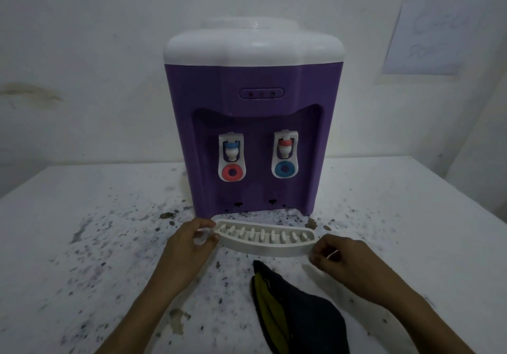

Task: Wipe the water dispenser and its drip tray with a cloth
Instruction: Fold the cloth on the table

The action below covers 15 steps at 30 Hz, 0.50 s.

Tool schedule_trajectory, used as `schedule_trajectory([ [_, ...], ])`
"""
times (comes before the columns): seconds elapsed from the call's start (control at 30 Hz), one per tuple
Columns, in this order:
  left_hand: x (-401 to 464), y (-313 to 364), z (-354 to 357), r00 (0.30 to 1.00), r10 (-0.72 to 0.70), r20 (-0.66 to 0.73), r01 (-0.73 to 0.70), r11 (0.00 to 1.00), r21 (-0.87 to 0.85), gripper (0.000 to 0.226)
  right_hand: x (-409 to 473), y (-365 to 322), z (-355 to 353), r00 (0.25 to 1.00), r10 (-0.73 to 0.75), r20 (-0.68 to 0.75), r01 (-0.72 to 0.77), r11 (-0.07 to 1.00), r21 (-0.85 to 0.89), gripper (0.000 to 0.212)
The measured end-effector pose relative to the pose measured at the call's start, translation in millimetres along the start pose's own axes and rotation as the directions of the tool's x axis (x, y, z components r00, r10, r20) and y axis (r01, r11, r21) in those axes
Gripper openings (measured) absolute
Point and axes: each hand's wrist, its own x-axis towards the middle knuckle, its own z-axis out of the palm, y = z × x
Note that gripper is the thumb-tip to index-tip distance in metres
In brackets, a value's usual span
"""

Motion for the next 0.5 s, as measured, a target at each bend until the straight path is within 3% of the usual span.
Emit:
schedule_trajectory([
  [0.2, 3.4, -4.8, 2.9, 0.998, -0.043, 0.045, 0.043, 0.999, 0.005, 0.018, 5.3, 13.8, 7.2, 0.997, 0.081, -0.011, -0.081, 0.997, -0.002, 0.014],
  [0.33, 1.6, -8.5, 5.5, 0.996, -0.068, 0.055, 0.069, 0.997, -0.024, 0.02, 9.0, 14.8, 9.8, 0.996, 0.087, -0.006, -0.087, 0.996, -0.024, 0.03],
  [0.5, 0.4, -8.6, 8.5, 0.997, -0.072, 0.03, 0.073, 0.997, -0.031, 0.021, 15.7, 6.8, 5.9, 0.998, 0.062, 0.003, -0.062, 0.997, -0.049, 0.033],
])
